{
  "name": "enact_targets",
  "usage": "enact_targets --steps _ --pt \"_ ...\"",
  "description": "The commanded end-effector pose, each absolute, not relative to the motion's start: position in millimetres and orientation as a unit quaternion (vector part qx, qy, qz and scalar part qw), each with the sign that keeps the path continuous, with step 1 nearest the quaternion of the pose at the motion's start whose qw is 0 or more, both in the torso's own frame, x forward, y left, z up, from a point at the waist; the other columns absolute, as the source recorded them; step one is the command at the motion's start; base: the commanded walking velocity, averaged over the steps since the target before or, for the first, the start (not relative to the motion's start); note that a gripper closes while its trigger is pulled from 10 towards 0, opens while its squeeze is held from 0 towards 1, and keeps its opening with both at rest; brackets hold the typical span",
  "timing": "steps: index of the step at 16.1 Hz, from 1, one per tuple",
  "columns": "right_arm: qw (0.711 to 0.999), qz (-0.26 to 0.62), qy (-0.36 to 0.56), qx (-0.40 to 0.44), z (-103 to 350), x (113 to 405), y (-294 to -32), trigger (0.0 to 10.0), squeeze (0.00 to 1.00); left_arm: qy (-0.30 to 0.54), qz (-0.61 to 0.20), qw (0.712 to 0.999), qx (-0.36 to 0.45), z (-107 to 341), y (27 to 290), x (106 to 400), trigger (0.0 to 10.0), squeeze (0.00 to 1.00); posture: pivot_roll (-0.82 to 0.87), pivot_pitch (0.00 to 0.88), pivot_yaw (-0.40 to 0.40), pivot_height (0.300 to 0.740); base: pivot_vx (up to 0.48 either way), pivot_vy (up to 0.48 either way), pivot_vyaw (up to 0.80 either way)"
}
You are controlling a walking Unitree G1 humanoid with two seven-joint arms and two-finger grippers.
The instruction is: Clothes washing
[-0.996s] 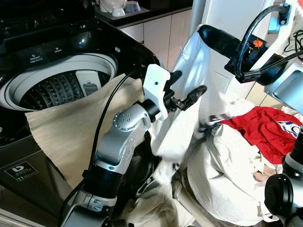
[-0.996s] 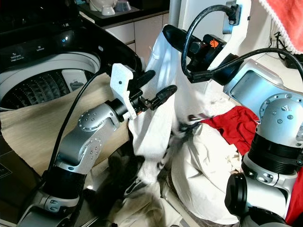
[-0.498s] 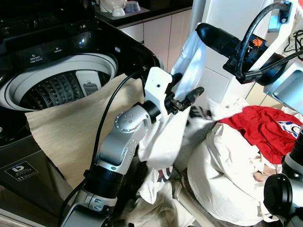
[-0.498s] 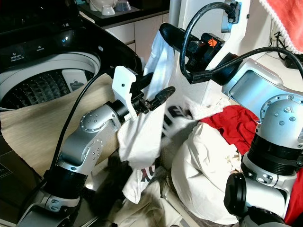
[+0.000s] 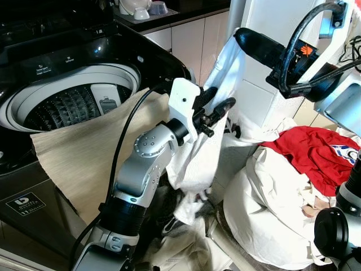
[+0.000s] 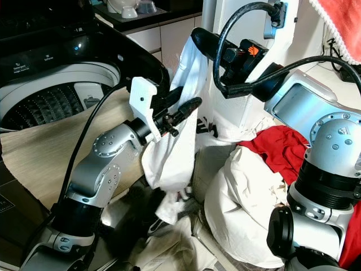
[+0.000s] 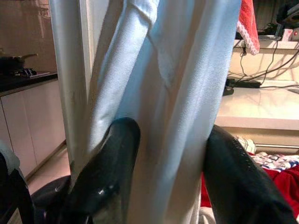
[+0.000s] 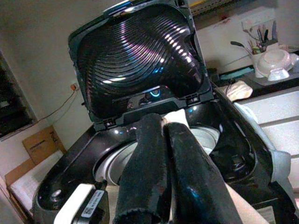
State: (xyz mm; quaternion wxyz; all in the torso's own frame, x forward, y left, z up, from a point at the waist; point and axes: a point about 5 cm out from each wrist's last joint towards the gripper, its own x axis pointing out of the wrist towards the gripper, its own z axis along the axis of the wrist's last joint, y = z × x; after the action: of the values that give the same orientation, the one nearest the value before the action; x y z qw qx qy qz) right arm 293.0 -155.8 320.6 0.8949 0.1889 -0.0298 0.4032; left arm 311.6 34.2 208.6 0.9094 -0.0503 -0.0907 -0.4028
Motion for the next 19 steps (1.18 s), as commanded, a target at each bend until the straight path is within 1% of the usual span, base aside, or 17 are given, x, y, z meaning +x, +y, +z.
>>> enact_targets --steps 1,7,8,9,10,11,12,15,16,17,18,19 --pt "0.894 0.408 -0.046 0.179 329 290 -154 0.0 0.00 -0.096 -0.403 0.909 -0.054 212 36 311 0.0 0.00 -0.09 0.000 0.025 0.740 0.000 0.000 0.00" --pt "0.899 0.398 -0.044 0.178 328 292 -155 0.0 0.00 -0.103 -0.403 0.907 -0.060 215 38 311 0.0 0.00 -0.08 0.000 0.026 0.740 0.000 0.000 0.00" --pt "0.901 0.394 -0.044 0.176 328 292 -156 0.2 0.00 -0.104 -0.407 0.905 -0.069 217 39 311 0.0 0.00 -0.08 0.000 0.026 0.740 0.000 0.000 0.00" --pt "0.904 0.388 -0.043 0.173 326 293 -157 4.5 0.00 -0.110 -0.406 0.904 -0.079 220 41 311 0.0 0.00 -0.08 0.000 0.026 0.740 0.000 0.000 0.00" --pt "0.907 0.382 -0.040 0.174 325 294 -158 9.7 0.13 -0.115 -0.401 0.905 -0.085 223 44 312 0.0 0.00 -0.08 0.000 0.026 0.740 0.000 0.000 0.00" --pt "0.909 0.374 -0.036 0.178 322 295 -160 10.0 0.87 -0.119 -0.394 0.907 -0.090 225 47 313 0.0 0.00 -0.08 0.000 0.026 0.740 0.000 0.000 0.00" --pt "0.910 0.372 -0.035 0.180 322 296 -161 10.0 1.00 -0.121 -0.392 0.908 -0.091 226 48 313 0.0 0.00 -0.08 0.000 0.026 0.740 0.000 0.000 0.00" --pt "0.915 0.351 -0.025 0.196 315 299 -166 10.0 1.00 -0.131 -0.360 0.919 -0.090 231 61 320 0.0 0.00 -0.07 0.000 0.028 0.740 0.000 0.000 0.00" --pt "0.928 0.322 -0.021 0.186 311 300 -172 10.0 1.00 -0.138 -0.345 0.925 -0.081 235 70 324 0.0 0.00 -0.07 0.000 0.030 0.740 0.000 0.000 0.00" --pt "0.937 0.307 -0.011 0.165 306 300 -174 10.0 0.61 -0.141 -0.336 0.929 -0.069 242 75 329 0.0 0.00 -0.07 0.000 0.030 0.740 0.000 0.000 0.00" --pt "0.941 0.305 -0.003 0.147 303 299 -175 10.0 0.08 -0.145 -0.330 0.931 -0.059 246 79 331 0.0 0.00 -0.07 0.000 0.029 0.740 0.000 0.000 0.00" --pt "0.943 0.322 0.033 0.073 287 291 -167 10.0 0.00 -0.181 -0.302 0.936 0.019 280 103 353 0.0 0.00 -0.06 0.000 0.024 0.740 0.000 0.000 0.00"
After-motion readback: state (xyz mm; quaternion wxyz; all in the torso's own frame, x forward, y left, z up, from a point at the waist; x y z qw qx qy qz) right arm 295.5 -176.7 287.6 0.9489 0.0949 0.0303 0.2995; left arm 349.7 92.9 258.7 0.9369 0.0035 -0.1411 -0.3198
